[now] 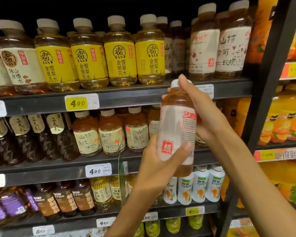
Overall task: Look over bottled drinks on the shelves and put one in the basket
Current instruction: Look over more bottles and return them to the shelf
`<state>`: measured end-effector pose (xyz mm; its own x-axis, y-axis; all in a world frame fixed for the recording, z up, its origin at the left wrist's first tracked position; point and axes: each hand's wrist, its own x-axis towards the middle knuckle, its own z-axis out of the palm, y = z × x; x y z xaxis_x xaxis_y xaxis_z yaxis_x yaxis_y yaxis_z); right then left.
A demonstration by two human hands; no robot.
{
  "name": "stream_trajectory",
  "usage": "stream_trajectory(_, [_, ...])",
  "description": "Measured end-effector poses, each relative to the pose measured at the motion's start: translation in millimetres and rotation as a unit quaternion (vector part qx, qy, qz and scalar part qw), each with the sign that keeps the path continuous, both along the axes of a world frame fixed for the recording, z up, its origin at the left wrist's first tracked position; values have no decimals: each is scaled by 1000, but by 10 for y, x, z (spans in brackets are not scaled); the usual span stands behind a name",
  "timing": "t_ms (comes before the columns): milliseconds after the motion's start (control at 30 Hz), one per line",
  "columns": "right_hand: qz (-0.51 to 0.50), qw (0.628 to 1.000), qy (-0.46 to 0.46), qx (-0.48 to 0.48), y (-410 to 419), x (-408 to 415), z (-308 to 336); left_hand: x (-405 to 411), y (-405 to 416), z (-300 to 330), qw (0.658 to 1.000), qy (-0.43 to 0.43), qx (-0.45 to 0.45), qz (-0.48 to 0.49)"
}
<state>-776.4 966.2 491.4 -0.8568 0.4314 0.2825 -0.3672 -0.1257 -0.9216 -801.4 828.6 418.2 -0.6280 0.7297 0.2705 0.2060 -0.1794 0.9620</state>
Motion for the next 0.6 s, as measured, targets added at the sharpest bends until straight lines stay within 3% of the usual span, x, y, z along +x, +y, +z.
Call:
stream_trajectory(100, [-4,1000,-18,12,50,78,31,58,87,-16,999,-48,18,-2])
stream_trajectory(167, [36,999,-3,4,111,156,45,49,104,-36,991,-126,42,-36])
stream_trajectory(267, [119,990,25,-69,205,218,9,76,125,-41,930,-270,130,-212])
stream_trajectory(367, [173,980,45,-89,253,223,-6,174,202,-68,885,-309,146,-317])
stream_trajectory(433, [168,982,58,-68,295,251,31,206,254,-129,896,-307,143,-287])
stream_trajectory(467, [150,985,62,-51,328,276,53,212,268,-139,917,-286,140,-240])
stream_trajectory(533, [79,995,64,11,410,326,83,230,316,-99,972,-188,96,-106])
stream_trajectory(600, [14,997,56,58,455,369,78,300,393,-50,995,-81,57,-12])
